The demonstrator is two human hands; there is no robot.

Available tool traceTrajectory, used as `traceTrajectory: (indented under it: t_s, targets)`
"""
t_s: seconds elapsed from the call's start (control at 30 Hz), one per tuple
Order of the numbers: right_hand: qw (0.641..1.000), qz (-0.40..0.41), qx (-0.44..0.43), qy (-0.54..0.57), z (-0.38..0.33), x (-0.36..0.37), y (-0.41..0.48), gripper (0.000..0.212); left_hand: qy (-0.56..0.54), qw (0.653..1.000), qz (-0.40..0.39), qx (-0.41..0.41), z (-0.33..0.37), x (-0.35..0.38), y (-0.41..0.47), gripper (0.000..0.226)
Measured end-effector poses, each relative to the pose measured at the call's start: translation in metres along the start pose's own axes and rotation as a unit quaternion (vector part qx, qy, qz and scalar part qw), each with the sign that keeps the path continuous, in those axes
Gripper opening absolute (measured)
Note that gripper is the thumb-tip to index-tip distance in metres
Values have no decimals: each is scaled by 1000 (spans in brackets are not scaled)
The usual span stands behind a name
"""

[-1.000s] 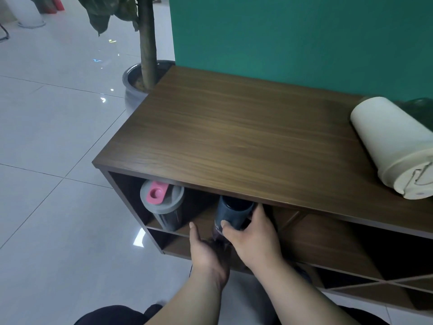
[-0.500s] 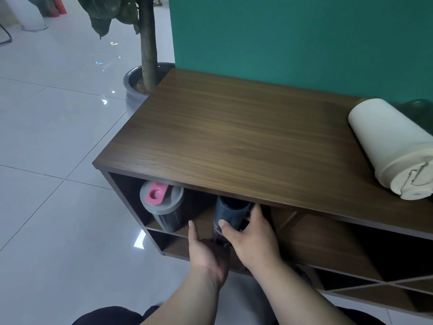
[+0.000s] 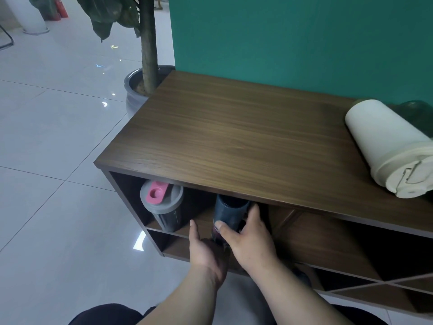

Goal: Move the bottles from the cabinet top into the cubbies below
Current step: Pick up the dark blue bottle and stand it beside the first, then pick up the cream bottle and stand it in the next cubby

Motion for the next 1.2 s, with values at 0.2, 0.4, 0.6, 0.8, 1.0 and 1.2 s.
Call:
traceTrajectory:
  t_s: [0.2, 0.4, 0.6, 0.8, 1.0, 1.2]
  targets:
    - [994, -50, 20, -95, 12, -3, -28, 106, 104, 993, 51, -22, -6, -3, -13, 89]
    - [999, 22, -17, -37, 3, -73, -76, 38, 173, 982, 27, -69, -38, 8, -45, 84]
    - [956, 272, -105, -22, -31, -207, -127, 32, 282, 958, -9, -59, -49, 21, -84, 77]
    - [898, 345, -72, -266, -67, -279, -82, 86, 299, 951, -28, -67, -47, 36, -119, 64]
    - [847, 300, 2, -440, -71, -281, -31, 103, 262, 958, -94, -72, -48, 45, -133, 63]
    - [833, 315, -53, -451, -74, -272, -26, 99, 260, 957, -111, -67, -46, 48, -126, 64]
Point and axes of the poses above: each hand's wrist, its own y-axis towards the middle knuckle, its own x-axis out of the palm, z = x × y, the point moved 7 cm from there along y, towards the middle knuckle, and after that the axes turned 1 degree about -y, right-handed, at the moved point
